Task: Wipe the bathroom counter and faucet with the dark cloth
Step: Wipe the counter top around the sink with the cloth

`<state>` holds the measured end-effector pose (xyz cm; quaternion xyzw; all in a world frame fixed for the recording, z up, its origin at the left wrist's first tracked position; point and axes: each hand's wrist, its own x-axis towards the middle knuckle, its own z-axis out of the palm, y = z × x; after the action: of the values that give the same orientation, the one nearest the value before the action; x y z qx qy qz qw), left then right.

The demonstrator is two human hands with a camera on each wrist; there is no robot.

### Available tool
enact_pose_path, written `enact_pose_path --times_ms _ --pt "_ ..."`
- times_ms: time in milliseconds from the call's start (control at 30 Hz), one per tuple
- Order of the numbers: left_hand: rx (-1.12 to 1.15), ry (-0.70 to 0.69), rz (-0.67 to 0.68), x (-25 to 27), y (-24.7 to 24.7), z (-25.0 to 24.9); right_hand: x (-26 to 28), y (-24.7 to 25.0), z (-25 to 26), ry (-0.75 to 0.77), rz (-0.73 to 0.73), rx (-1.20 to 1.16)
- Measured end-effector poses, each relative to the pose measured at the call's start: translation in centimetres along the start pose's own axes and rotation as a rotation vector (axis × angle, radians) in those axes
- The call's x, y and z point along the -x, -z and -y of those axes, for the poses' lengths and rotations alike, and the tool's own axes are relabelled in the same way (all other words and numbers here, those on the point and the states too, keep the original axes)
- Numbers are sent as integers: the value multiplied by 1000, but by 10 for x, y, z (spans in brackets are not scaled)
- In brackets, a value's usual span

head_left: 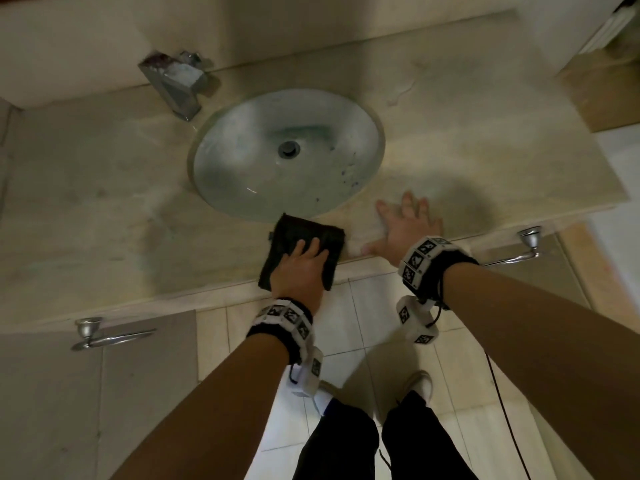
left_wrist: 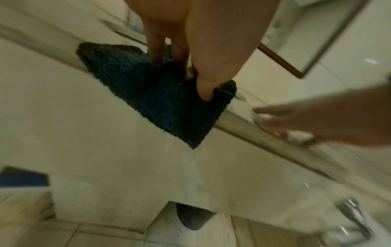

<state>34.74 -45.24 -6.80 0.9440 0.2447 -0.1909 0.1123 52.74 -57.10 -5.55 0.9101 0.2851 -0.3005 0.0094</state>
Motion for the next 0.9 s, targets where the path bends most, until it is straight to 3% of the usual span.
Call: enact_pose_path --times_ms 233,367,567,900 --pt "89 391 18 40 4 120 5 3 4 -15 10 0" --pt "51 423 -8 45 -1 148 3 4 4 -11 21 -1" --pt "-57 453 36 20 3 113 -1 3 5 -19 16 4" --pt "-20 83 8 -35 12 -31 -6 -1 4 -31 14 5"
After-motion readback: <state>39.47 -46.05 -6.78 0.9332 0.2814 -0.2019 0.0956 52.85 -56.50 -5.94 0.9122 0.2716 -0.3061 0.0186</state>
